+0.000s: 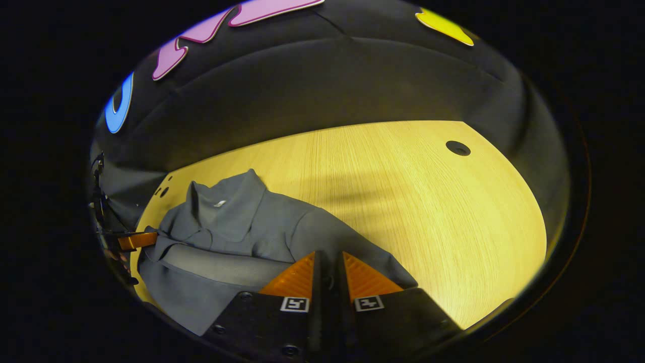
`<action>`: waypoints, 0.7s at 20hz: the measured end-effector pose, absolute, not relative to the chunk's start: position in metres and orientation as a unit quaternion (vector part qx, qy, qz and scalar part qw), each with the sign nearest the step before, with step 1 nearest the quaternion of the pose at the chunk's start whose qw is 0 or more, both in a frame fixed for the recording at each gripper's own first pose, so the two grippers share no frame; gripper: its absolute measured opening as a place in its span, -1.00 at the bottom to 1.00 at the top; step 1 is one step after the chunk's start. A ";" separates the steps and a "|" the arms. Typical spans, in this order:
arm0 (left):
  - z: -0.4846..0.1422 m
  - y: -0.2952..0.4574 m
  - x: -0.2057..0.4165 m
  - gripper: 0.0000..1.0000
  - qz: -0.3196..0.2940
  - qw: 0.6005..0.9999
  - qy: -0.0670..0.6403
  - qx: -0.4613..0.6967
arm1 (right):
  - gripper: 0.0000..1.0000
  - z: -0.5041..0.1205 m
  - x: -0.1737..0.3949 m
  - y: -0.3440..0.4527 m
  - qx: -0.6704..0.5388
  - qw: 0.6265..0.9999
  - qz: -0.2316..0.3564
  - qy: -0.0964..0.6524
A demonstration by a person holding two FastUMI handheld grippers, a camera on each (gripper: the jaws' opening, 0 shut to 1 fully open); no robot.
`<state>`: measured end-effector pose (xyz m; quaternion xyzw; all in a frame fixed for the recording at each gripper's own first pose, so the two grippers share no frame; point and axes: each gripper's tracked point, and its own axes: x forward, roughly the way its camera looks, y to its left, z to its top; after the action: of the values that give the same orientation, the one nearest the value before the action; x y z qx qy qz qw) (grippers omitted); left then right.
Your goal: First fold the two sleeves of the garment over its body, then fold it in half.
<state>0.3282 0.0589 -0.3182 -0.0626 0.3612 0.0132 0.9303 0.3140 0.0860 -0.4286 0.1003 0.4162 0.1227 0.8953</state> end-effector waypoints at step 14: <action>-0.213 0.056 0.267 0.96 0.010 0.966 0.254 -0.033 | 0.88 -0.319 0.267 0.086 0.095 0.918 0.160 0.350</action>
<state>0.2672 0.0558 -0.2130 -0.0326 0.2545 0.0100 0.9665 0.2669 0.0855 -0.3189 0.0946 0.3505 0.1595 0.9180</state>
